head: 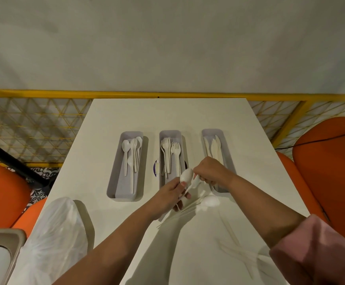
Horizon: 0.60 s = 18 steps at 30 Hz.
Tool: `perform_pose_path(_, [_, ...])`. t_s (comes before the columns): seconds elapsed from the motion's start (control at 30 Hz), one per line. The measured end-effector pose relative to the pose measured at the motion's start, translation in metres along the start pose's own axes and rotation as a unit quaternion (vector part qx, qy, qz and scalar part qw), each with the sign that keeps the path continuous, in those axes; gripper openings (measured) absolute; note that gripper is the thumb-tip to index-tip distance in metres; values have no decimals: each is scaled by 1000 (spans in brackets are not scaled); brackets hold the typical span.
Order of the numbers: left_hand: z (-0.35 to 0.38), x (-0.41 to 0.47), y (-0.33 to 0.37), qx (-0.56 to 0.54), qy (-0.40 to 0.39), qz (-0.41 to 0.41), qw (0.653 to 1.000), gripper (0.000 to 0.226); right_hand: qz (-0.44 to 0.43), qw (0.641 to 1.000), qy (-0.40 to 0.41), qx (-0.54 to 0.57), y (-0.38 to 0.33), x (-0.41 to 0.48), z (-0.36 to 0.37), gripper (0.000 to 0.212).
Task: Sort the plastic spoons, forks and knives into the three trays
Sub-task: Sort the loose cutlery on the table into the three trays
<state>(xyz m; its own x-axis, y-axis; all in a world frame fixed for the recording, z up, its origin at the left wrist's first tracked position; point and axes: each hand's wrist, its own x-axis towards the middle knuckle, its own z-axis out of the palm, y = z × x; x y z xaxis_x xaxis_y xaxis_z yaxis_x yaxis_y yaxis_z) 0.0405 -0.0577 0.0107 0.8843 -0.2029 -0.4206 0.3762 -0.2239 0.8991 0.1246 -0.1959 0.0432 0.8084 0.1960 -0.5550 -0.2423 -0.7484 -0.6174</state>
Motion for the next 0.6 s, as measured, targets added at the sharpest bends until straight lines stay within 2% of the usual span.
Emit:
perform_pose_path(0.1, [3, -3, -1, 29, -33, 9, 999, 14, 20, 997, -9, 71, 5, -2, 2, 29])
perform_pose_path(0.2, [2, -2, -5, 34, -16, 13, 999, 9, 15, 995, -3, 97, 10, -3, 2, 35])
perform_pose_path(0.3, [-2, -2, -9, 26, -7, -2, 1000, 15, -13, 999, 19, -23, 23, 1, 6, 29])
perform_pose_path(0.37, [-3, -2, -10, -1, -8, -19, 1000, 16, -31, 992, 3, -119, 36, 4, 16, 24])
perform_pose_path(0.47, [-2, -1, -11, -27, -13, -23, 999, 15, -82, 953, -5, -292, 53, 1, 34, 36])
perform_pose_path(0.53, [-1, -1, -12, -24, -12, -24, 999, 15, -102, 932, -3, -347, 61, -2, 42, 49])
perform_pose_path(0.6, [-1, -1, -12, -38, -9, -32, 999, 12, -106, 911, -8, -397, 67, -3, 44, 53])
